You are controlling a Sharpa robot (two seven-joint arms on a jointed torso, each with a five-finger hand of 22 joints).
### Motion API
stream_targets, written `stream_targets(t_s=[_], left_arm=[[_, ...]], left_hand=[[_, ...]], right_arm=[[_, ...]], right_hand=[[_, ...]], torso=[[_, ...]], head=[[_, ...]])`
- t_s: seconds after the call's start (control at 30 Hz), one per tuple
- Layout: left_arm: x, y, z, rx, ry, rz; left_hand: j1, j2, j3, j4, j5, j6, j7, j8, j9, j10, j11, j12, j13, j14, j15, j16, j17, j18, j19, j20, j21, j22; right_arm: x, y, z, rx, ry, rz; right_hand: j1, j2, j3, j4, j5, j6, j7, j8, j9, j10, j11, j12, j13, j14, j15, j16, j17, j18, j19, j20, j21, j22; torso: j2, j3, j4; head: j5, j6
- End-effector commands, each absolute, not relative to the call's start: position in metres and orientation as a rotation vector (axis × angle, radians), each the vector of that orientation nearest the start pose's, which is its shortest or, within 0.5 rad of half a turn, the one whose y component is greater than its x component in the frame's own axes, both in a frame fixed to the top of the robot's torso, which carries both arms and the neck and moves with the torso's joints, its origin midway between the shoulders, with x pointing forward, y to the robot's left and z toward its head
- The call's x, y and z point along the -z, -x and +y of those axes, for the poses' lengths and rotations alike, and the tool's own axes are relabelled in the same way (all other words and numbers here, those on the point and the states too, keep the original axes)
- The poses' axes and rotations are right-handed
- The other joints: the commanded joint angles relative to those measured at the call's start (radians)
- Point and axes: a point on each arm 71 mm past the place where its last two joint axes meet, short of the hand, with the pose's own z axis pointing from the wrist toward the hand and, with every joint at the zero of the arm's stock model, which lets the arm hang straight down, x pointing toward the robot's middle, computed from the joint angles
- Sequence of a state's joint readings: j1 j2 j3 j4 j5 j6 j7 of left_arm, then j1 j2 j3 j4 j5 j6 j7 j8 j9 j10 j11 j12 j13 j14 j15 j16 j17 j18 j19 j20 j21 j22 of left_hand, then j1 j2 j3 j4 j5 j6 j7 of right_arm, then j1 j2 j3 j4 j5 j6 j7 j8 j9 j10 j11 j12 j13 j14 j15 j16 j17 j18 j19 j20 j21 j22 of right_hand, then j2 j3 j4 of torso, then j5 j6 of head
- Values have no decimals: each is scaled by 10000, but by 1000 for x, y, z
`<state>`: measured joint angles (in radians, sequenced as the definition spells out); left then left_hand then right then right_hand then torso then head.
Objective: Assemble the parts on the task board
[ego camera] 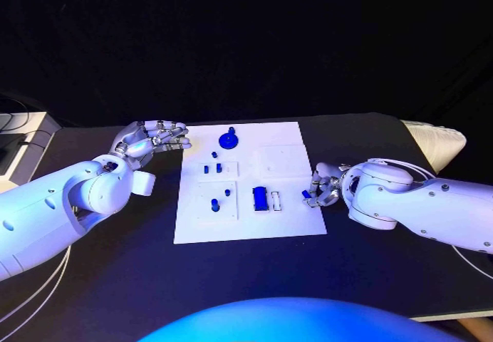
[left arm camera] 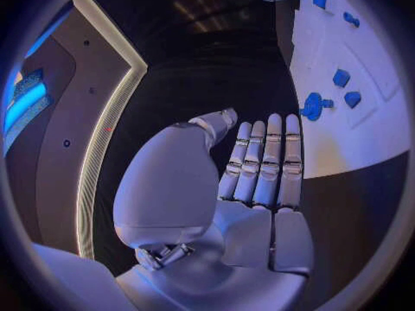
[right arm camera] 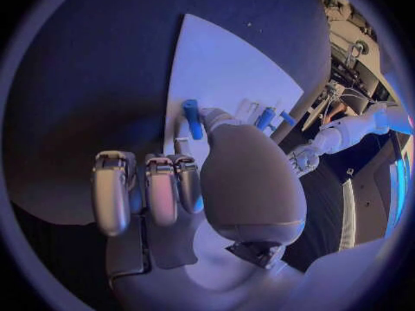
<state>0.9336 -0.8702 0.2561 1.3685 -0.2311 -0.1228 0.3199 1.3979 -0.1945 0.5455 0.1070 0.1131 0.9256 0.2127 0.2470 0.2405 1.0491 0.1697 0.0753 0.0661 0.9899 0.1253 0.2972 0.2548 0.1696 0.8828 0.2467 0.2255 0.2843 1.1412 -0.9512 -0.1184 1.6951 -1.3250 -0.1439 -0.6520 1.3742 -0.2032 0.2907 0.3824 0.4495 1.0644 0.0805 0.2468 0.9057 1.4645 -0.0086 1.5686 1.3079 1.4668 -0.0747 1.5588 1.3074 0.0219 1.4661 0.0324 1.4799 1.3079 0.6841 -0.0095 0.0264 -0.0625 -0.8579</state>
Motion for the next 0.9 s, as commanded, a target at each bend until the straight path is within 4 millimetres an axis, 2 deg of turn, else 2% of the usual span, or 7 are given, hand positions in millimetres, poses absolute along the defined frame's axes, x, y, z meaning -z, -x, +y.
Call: stream_targets(t_s=[0.03, 0.2, 0.5, 0.9], left_arm=[[217, -497, 269, 15277, 10822, 14477], [217, -497, 268, 15278, 10823, 14494], [217, -497, 268, 15266, 10827, 14508], [217, -496, 268, 15269, 10823, 14554]], left_hand=[[3, 82, 16, -27, 37, -32, 54, -54, -9, -31, 7, -42, 10, 76, 20, -69, 17, 112, 54, -1, -38, -8], [4, 70, 17, -32, 31, -38, 64, -62, -15, -42, 15, -47, 8, 81, 25, -88, 28, 111, 60, -1, -45, -12], [-6, 58, 9, -29, 18, -38, 67, -65, -18, -46, 18, -48, 8, 86, 28, -99, 35, 109, 63, -1, -50, -16], [-6, 58, 9, -29, 18, -38, 67, -65, -18, -46, 18, -48, 8, 86, 28, -99, 35, 109, 63, -1, -50, -16]], right_arm=[[259, -422, -239, -2204, -2683, 21763], [253, -421, -238, -2642, -3441, 21652], [235, -422, -231, -3500, -4728, 21547], [233, -420, -207, -4575, -6084, 22263]], right_hand=[[-241, -174, 1739, -1667, 84, -114, -87, -57, -2049, 1063, 29, 22, 2629, 968, 49, 16, 2320, -46, 858, 19, -40, 2398], [-368, -253, 1930, -1769, 278, -90, -89, -49, -1995, 1063, 27, 22, 2629, 966, 48, 12, 2310, -44, 857, 20, -45, 2396], [-468, -296, 1994, -1800, 346, -56, -97, -29, -1961, 1063, 22, 22, 2629, 968, 45, 16, 2322, -47, 860, 17, -27, 2400], [-862, -388, 2016, -1753, 247, -25, -114, -16, -1898, 1063, 11, 22, 2629, 964, 37, 10, 2305, -39, 851, 11, -75, 2388]], torso=[[-6, -8, 7], [-2, -14, 13], [11, -13, 6], [9, -8, 19]], head=[[20, 17], [28, 17], [34, 23], [40, -9]])
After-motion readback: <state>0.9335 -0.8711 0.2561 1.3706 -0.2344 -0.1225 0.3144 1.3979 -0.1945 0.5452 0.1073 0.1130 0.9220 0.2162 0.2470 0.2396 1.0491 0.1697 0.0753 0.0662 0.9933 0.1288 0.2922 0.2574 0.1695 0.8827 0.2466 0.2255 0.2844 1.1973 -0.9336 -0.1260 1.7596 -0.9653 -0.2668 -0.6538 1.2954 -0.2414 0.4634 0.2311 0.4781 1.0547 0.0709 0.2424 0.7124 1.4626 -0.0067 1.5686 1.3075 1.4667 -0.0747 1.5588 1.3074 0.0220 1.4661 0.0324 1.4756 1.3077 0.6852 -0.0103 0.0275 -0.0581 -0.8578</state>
